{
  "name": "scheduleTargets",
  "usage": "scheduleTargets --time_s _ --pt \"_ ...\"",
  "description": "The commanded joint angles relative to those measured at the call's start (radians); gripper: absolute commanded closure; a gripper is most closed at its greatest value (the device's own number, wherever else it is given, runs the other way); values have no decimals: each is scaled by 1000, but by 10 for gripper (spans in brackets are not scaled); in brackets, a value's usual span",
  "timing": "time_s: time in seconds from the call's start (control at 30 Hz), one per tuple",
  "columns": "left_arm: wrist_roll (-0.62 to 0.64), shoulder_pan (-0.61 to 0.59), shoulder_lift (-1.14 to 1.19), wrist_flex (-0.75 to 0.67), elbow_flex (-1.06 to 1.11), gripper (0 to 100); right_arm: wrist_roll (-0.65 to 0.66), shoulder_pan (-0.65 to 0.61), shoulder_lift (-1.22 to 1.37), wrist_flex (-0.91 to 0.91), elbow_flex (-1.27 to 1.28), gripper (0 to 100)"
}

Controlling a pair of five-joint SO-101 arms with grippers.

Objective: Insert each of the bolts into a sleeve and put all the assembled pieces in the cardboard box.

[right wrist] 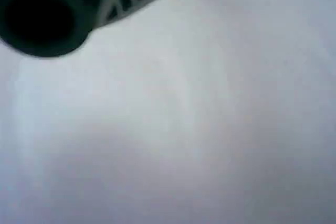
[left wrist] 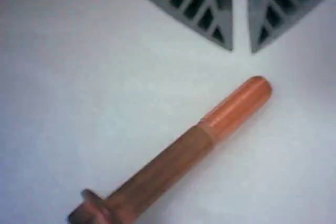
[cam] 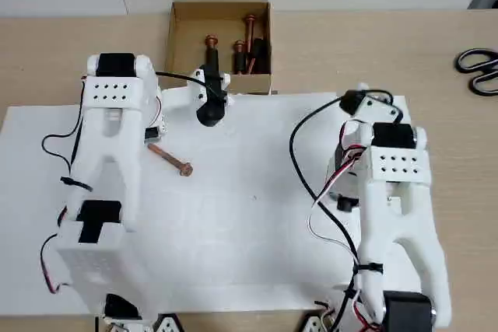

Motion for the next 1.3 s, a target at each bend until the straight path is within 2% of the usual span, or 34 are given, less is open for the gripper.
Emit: scheduleTargets --time_s 0.0,0.1,0.27,0.47,0.73,0.97,1.27 --pt "-158 -3 18 6 -1 938 15 8 -28 -12 18 995" --pt "-192 -5 52 6 -2 887 64 10 -38 -12 18 995" --pt "-288 -6 104 2 -5 885 71 10 -30 -30 21 995" --pt "-345 8 158 0 -7 885 71 10 -30 -39 18 995" --pt "-353 63 157 0 -8 885 72 12 -30 -39 18 995" --pt "-364 94 169 2 -39 882 74 77 -38 -36 18 995" --pt "-394 103 287 -23 -47 881 98 85 -38 -30 18 995"
